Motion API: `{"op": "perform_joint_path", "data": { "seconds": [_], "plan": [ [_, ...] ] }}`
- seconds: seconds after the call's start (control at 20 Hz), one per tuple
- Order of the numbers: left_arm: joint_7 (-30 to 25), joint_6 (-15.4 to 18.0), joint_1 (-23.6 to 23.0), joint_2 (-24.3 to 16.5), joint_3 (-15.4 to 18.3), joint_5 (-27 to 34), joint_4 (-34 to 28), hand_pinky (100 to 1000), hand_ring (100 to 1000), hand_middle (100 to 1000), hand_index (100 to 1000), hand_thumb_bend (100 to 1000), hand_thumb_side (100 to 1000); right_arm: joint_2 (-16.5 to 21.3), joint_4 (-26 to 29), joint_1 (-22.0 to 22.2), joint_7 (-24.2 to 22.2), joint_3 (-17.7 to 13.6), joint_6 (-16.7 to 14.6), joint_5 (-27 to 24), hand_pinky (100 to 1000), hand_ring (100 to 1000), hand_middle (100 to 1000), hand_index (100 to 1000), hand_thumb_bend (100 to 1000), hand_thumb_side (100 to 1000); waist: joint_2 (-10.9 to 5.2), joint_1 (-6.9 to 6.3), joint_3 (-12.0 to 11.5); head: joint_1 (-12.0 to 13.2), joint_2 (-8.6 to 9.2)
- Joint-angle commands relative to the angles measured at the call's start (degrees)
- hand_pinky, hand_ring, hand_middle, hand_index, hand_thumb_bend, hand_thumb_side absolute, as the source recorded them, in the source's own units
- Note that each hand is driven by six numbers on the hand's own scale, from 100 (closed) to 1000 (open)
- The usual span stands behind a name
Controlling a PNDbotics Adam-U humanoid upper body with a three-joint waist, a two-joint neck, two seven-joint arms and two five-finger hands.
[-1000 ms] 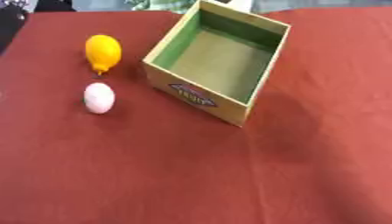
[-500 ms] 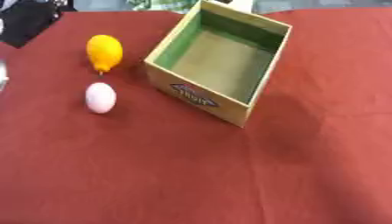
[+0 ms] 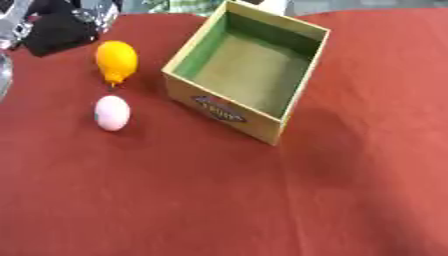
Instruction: Pick up objects on the table and place them in the box.
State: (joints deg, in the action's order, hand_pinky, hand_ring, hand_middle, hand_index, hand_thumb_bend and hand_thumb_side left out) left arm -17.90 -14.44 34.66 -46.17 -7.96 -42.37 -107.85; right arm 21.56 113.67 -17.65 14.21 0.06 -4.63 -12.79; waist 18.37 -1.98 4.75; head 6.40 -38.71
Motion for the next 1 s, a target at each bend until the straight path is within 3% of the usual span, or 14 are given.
{"op": "perform_joint_path", "data": {
  "seconds": [0.05,0.2,0.45,0.7,1.0],
  "plan": [
    [-2.62,2.33,1.46,-3.82,-3.15,-2.20,3.39,737,838,904,1000,346,832,1.54,0.92,-0.49,-0.36,-0.11,-0.09,-0.32,730,673,569,803,100,955,-1.33,0.09,0.09,-0.12,0.56],
    [-5.04,4.74,1.93,-4.49,-4.78,-3.83,7.29,750,851,924,1000,377,797,1.54,0.92,-0.44,-0.38,-0.13,-0.05,-0.38,730,673,569,803,100,955,-1.42,0.09,0.11,-0.34,0.72],
    [-9.03,8.37,2.81,-4.42,-4.25,-3.95,12.26,779,876,952,1000,414,746,1.45,0.92,-0.41,-0.49,-0.09,0.01,-0.44,730,673,569,803,100,955,-1.53,0.15,0.10,-0.53,0.76],
    [-13.13,10.63,3.06,-4.67,-3.41,-3.50,14.53,816,901,972,1000,519,795,1.45,0.92,-0.29,-0.50,-0.11,0.08,-0.41,731,673,568,803,100,955,-1.50,0.17,0.14,-0.62,0.68],
    [-18.09,12.84,2.54,-5.45,-2.79,-3.77,14.57,805,880,917,1000,589,831,1.36,0.92,-0.22,-0.49,-0.12,0.23,-0.35,731,673,568,802,100,954,-1.44,0.15,0.11,-0.63,0.63]
  ]
}}
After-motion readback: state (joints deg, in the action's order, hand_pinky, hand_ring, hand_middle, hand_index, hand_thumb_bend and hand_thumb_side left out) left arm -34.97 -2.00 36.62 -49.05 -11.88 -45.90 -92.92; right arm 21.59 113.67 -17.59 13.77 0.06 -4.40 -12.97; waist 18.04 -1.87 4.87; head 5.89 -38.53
